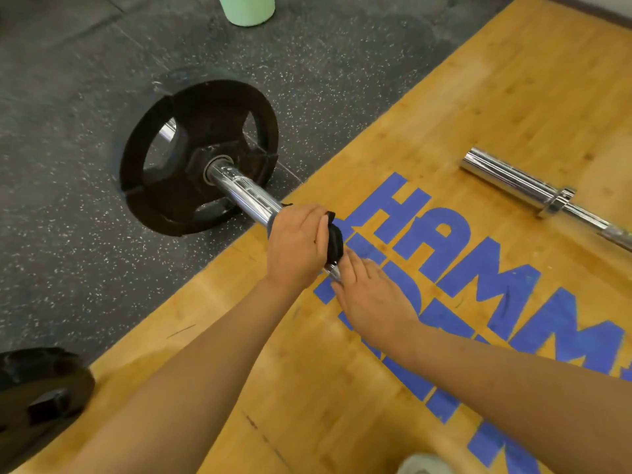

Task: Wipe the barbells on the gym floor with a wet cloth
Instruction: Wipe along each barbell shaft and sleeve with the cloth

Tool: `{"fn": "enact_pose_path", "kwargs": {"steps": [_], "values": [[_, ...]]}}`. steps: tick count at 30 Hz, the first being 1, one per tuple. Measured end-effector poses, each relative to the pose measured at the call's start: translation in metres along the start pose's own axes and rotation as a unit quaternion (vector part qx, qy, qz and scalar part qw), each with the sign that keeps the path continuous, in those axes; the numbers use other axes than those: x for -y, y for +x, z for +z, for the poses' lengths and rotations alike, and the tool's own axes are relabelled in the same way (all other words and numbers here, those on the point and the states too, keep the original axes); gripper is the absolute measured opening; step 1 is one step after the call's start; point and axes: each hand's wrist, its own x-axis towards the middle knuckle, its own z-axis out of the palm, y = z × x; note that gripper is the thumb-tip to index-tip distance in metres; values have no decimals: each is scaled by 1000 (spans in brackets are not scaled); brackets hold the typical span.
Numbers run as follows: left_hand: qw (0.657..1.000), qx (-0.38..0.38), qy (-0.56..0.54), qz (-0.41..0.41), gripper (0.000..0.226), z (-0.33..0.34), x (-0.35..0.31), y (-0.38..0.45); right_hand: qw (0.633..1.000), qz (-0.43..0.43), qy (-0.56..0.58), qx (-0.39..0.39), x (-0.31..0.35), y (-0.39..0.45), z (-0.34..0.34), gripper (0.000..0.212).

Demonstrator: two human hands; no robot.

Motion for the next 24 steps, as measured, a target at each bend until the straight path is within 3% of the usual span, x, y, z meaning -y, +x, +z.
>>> {"fn": "enact_pose_path", "kwargs": {"steps": [4,11,16,18,21,24], "values": [[996,7,0,85,43,-9,15,-30,999,4,19,-38,-1,-1,9,60],[992,124,-1,14,49,-24,13,-7,991,0,36,-132,5,-4,4,51],[969,247,29,4,57,-28,20,24,990,0,43,-132,5,-3,3,51],[968,248,31,18,57,-28,23,25,989,0,53,-136,5,-4,7,51],[980,191,45,31,49,-25,16,17,986,3,60,-158,2,-2,14,51],[979,146,101,100,38,-18,9,0,984,11,72,-162,3,-1,17,57]]}}
